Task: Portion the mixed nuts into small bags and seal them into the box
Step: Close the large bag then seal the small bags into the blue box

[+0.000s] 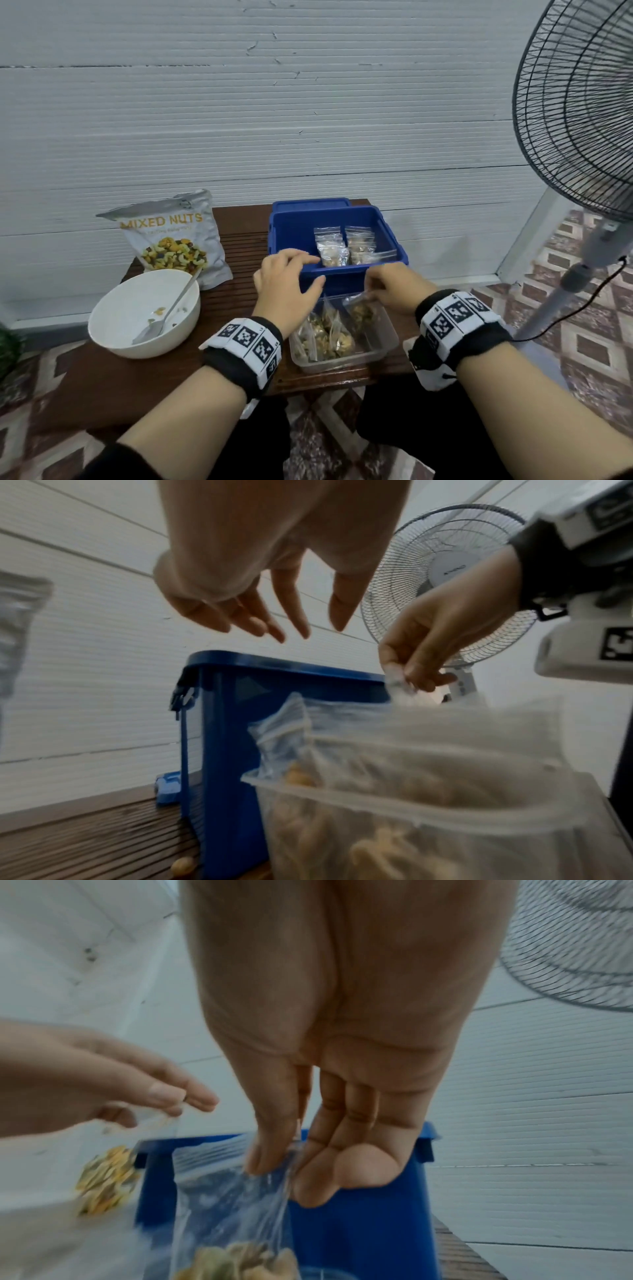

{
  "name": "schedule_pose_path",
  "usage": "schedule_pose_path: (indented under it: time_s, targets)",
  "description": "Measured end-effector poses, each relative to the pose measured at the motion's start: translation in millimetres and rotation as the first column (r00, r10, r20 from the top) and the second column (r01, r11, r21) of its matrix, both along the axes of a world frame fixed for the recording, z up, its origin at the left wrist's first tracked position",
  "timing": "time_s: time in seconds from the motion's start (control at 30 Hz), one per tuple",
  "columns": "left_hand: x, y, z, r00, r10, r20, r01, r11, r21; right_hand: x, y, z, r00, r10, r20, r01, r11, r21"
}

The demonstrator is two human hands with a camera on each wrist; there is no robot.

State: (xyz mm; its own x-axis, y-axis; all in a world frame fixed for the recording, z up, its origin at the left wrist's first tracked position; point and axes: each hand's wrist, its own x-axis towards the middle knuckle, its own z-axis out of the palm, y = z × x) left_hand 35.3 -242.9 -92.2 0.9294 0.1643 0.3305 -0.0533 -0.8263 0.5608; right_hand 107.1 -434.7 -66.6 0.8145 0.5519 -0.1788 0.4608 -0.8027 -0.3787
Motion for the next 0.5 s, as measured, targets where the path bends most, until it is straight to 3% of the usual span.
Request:
schedule_pose_path:
  time_s: [0.13,0.23,0.5]
  targets:
    - [-2,-16,3,0.978,-0.189,-0.083,0.191,0.981,0.02,-1,-10,4,0.997,-0.051,-0.056,0.062,0.975,0.214]
    - [1,-20,3,0.979,-0.173,-0.11,0.174,0.985,0.0,-1,-15,2,0.994,-0.025,-0.108,0.058,0.948,0.314]
    - [0,-18,2,0.98,-0.176,-0.09,0.168,0.982,-0.09,0,-19,2,0.986,-0.043,-0.162,0.104,0.914,0.393]
